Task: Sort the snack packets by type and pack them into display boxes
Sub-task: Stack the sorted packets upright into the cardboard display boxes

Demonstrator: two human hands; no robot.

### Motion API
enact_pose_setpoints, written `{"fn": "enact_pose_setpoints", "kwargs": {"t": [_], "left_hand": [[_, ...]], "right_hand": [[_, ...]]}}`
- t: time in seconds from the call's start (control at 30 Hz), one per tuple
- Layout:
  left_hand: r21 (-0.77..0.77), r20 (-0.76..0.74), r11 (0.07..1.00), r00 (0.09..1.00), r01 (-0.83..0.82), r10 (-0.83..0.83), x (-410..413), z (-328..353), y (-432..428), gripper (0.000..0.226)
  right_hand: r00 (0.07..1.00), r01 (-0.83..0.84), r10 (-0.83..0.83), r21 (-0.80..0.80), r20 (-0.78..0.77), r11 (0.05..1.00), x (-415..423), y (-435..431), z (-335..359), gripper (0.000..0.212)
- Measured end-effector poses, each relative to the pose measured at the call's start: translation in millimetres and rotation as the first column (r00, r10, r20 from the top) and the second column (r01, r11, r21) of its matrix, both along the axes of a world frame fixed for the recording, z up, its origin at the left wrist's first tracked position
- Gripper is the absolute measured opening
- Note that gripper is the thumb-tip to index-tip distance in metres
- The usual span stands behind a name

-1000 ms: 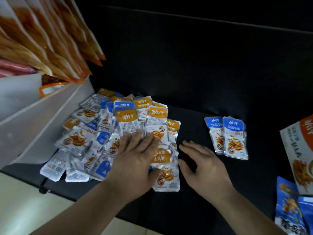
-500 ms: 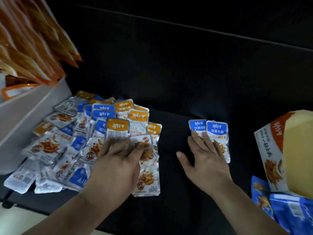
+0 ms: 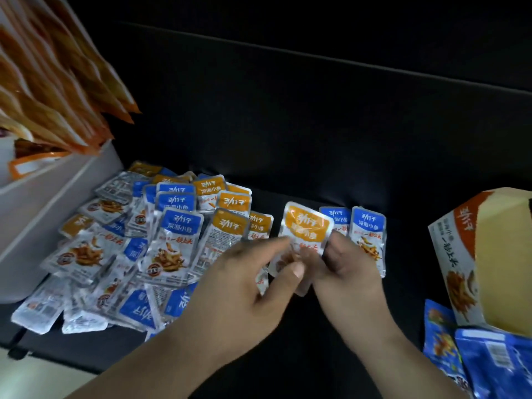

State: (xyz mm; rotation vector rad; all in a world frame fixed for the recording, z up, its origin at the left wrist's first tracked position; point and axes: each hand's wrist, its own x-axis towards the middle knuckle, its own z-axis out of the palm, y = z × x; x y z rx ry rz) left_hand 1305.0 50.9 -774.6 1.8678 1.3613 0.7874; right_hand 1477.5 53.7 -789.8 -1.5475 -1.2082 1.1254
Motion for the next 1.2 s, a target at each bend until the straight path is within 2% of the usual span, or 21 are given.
{"fn": "enact_pose_setpoints", "kwargs": {"t": [0.07,0.13,0.2,0.27,0.3,0.43,0.5,0.6,0.7,0.8,0.87,1.03,1.1,1.2], "left_hand": [[0.175,-0.343,0.984,0.939,0.033,0.030,-18.8,-21.3,2.9,0.045],[0.143,-0.614,0.987,0.789,0.075,0.029,-35.5,-41.0,7.1,0.055],[0.059,-0.714,0.996,0.701,0.070,-0.007,-47.4,-55.0,8.5,0.060],[0.046,-0.743,0.996,0.669,0.081,-0.020,-55.1,-64.8,8.1,0.061],[0.054,-0.747,0.995,0.665,0.084,-0.015,-57.6,-67.6,8.1,0.060],[0.057,-0.766,0.996,0.642,0.072,-0.003,-58.3,-72.8,7.2,0.061],[0.050,-0.781,0.997,0.625,0.064,-0.001,-58.2,-73.8,6.0,0.063],[0.087,-0.776,0.994,0.630,0.073,0.022,-53.8,-68.4,4.6,0.062],[0.078,-0.759,0.985,0.650,0.153,-0.040,-38.3,-57.9,5.3,0.068],[0.000,-0.807,0.982,0.580,0.189,-0.112,-32.7,-66.3,14.0,0.077],[-0.023,-0.828,0.981,0.546,0.194,-0.127,-40.9,-73.3,15.9,0.077],[-0.052,-0.834,0.981,0.532,0.187,-0.145,-74.2,-76.7,17.3,0.078],[-0.049,-0.832,0.979,0.534,0.196,-0.149,-88.8,-74.2,22.7,0.078],[-0.079,-0.840,0.984,0.522,0.159,-0.151,-111.3,-71.0,31.6,0.079]], "right_hand": [[0.997,0.073,-0.070,-0.074,0.040,0.995,6.1,12.2,-4.6,0.021],[0.986,0.133,-0.122,-0.097,0.113,0.986,9.1,28.2,-15.2,0.020],[0.973,0.131,-0.107,-0.111,0.203,0.985,8.4,45.5,-25.4,0.028],[0.959,0.124,-0.088,-0.119,0.271,0.985,7.5,57.5,-33.0,0.047],[0.948,0.105,-0.069,-0.101,0.311,0.989,6.6,59.8,-35.0,0.048],[0.858,0.003,-0.026,0.046,0.513,0.999,0.5,45.7,-41.6,0.039],[0.775,-0.050,-0.023,0.097,0.631,0.994,3.9,35.7,-51.4,0.039],[0.582,-0.176,0.032,0.088,0.812,0.980,12.5,25.8,-64.5,0.042],[0.539,-0.301,0.146,0.028,0.829,0.953,18.8,26.2,-70.5,0.051],[0.488,-0.408,0.280,-0.067,0.827,0.910,14.2,26.4,-73.9,0.062],[0.469,-0.401,0.319,-0.124,0.824,0.908,11.1,26.1,-71.5,0.067],[0.370,-0.348,0.389,-0.262,0.844,0.900,-7.9,30.4,-53.9,0.091],[0.375,-0.364,0.402,-0.266,0.835,0.893,-20.4,32.2,-47.8,0.089],[0.375,-0.370,0.453,-0.318,0.809,0.873,-34.2,35.1,-41.3,0.070]]}}
